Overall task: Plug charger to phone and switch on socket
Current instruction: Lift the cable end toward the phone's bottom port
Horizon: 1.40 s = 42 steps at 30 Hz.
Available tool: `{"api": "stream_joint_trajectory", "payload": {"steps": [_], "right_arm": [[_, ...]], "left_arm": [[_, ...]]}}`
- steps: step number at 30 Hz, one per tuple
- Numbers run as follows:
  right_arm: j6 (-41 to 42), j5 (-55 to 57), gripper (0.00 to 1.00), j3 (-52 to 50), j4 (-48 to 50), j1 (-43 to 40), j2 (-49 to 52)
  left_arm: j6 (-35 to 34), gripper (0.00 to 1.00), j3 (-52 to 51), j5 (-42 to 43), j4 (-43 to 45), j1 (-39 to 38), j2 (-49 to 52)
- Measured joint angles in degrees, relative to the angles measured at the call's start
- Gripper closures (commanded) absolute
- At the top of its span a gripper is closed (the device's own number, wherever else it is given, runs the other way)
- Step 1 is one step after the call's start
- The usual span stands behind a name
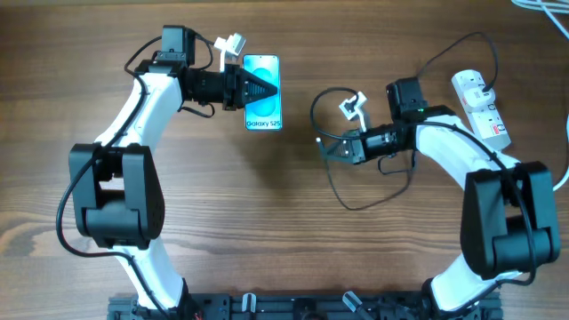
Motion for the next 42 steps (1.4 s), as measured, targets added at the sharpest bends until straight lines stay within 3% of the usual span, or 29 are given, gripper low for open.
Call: {"api": "stream_joint_trajectory", "payload": {"steps": [2, 6, 11, 17, 20, 24, 30, 37, 42], "right_arm": [[-0.63, -9.07, 0.95, 0.00, 1.09, 0.00, -0.09], [0.28, -19.45, 0.96, -0.09, 4.28, 0.00, -0.09], [11.69, -24.13, 0.96, -0.61, 17.09, 0.13, -0.09], [31.08, -24.15, 0.96, -0.74, 40.83, 2.49, -2.64], [41.59, -24.17, 0.96, -0.70, 51.32, 3.17, -4.22], [51.65, -24.17, 0.96, -0.68, 56.61, 3.17, -4.57], [57.20, -24.17, 0.96, -0.68, 57.68, 3.17, -4.57], [66.86, -24.17, 0.96, -0.68, 73.72, 3.17, -4.61], [70.84, -24.17, 0.96, -0.68, 75.21, 3.17, -4.63]], "left_arm": [[-2.97, 0.96, -0.07, -1.07, 1.27, -0.02, -0.17], [-14.12, 0.96, -0.46, -4.72, 12.02, -0.02, -3.30], [-28.09, 0.96, -0.44, -8.22, 21.99, -1.07, -9.29], [-38.73, 0.96, -0.42, -10.32, 27.30, -3.89, -9.49], [-41.77, 0.96, -0.44, -10.54, 29.62, -3.89, -9.49], [-43.39, 0.96, -0.44, -10.54, 31.87, -4.02, -9.49], [-47.78, 0.96, -0.44, -10.54, 41.42, -5.33, -9.49], [-49.22, 0.96, -0.44, -10.75, 41.72, -6.08, -9.49], [-49.44, 0.96, -0.44, -10.75, 41.79, -7.54, -9.49]]}}
